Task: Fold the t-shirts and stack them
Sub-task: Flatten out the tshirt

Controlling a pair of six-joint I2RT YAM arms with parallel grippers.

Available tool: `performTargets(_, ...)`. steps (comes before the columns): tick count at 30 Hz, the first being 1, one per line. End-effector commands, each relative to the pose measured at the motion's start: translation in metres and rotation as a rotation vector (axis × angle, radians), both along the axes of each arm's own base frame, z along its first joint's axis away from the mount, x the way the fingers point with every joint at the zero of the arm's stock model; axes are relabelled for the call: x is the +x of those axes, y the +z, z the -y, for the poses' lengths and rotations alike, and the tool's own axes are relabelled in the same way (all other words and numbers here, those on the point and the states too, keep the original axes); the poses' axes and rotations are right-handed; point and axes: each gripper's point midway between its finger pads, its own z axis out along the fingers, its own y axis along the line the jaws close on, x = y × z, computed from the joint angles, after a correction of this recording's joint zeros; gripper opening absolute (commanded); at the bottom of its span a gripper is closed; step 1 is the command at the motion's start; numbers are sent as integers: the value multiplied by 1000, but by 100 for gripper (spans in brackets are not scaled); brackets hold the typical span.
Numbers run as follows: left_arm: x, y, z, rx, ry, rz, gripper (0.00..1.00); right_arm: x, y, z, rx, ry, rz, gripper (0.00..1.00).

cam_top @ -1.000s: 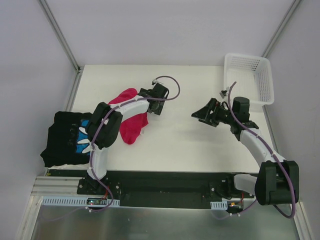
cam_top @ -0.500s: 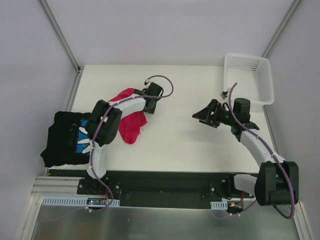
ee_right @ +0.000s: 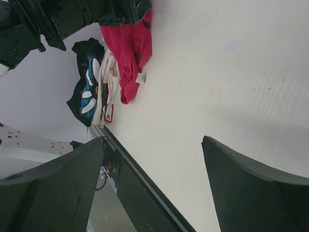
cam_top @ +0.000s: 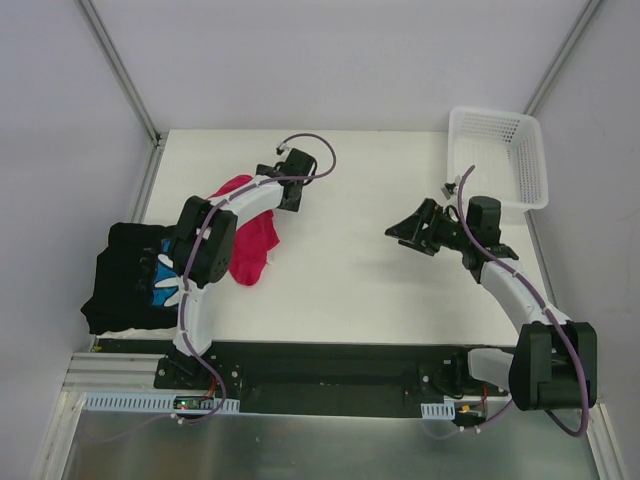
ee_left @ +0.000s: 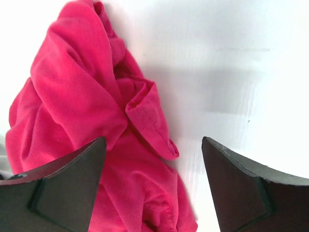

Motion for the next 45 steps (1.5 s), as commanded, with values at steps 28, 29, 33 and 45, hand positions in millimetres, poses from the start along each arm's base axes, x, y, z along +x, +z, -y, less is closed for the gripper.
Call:
performTargets(28, 32, -14, 14, 25, -23, 0, 0, 12, -9, -3, 39, 21, -4, 72)
performTargets(29, 32, -13, 14, 22, -23, 1, 0, 12, -10, -3, 38, 22, -4, 72)
performTargets(33, 37, 28, 34, -46, -64, 69, 0, 13, -14, -3, 44, 16, -18, 71)
performTargets(45, 4, 367, 105, 42, -309, 619, 0, 15, -21, -7, 65, 20, -43, 68)
